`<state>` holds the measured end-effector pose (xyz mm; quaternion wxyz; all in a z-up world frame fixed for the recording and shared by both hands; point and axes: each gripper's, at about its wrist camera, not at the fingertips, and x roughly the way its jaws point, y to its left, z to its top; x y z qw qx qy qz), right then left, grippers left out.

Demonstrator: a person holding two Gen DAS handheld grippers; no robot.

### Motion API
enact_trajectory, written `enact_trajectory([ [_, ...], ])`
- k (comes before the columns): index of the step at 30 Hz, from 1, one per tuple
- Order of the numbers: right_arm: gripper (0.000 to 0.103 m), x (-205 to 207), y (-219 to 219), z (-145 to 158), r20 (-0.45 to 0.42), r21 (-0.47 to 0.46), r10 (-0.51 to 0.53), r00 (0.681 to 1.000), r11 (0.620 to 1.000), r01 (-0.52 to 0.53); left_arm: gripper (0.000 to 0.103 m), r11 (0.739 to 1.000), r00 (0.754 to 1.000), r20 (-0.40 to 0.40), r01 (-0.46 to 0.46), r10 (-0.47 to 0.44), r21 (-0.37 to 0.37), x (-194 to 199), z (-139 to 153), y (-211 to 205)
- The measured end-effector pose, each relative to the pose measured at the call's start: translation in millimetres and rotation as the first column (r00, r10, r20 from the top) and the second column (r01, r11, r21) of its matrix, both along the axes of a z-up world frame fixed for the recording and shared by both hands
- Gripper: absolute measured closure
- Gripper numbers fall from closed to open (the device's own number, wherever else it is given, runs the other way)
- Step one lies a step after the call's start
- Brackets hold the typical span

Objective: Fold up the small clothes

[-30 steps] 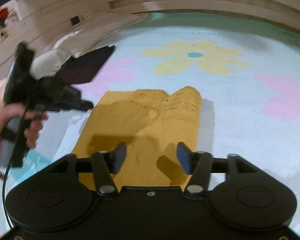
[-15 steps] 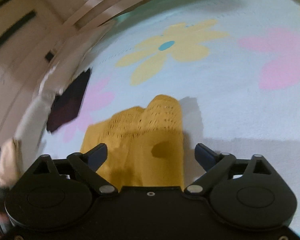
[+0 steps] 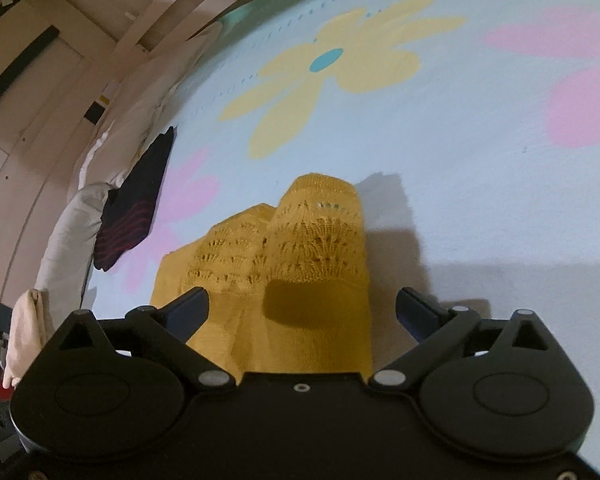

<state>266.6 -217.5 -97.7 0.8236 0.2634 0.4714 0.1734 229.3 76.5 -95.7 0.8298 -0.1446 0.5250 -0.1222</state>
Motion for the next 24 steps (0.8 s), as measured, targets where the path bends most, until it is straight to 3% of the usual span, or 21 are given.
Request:
enact_trajectory([
  [2, 0.003, 3.3, 2.1, -6.1, -0.011, 0.018, 0.021, 1.0, 1.0, -0.021, 0.03, 1.0, 1.0, 0.011, 0.011, -0.011, 0.025, 1.3, -1.7, -7.2],
  [7, 0.001, 6.4, 9.6, -11.1, 0.015, 0.023, 0.069, 0.997, 0.997, -0.07, 0.009, 0.997, 0.999, 0.03, 0.031, -0.033, 0.07, 4.2, -4.5, -24.7],
  [9, 0.001, 7.4, 11.6, -12.8, 0.019, 0.04, 0.079, 0.997, 0.996, -0.08, 0.006, 0.995, 0.999, 0.036, 0.037, -0.041, 0.092, 3.7, -5.4, -30.2],
  [21, 0.0, 9.8, 5.1, -19.8, 0.041, 0.124, 0.062, 0.997, 0.99, -0.067, 0.001, 0.984, 0.997, 0.06, 0.038, -0.05, 0.175, 4.9, -6.7, -46.5],
  [23, 0.0, 9.7, 6.1, -19.4, 0.045, 0.124, 0.064, 0.997, 0.99, -0.069, 0.003, 0.983, 0.998, 0.04, 0.045, -0.053, 0.18, 7.5, -5.0, -46.9],
  [24, 0.0, 9.7, 6.7, -19.1, 0.048, 0.122, 0.068, 0.997, 0.99, -0.073, 0.009, 0.983, 0.998, 0.039, 0.039, -0.046, 0.177, 8.2, -3.6, -45.0],
])
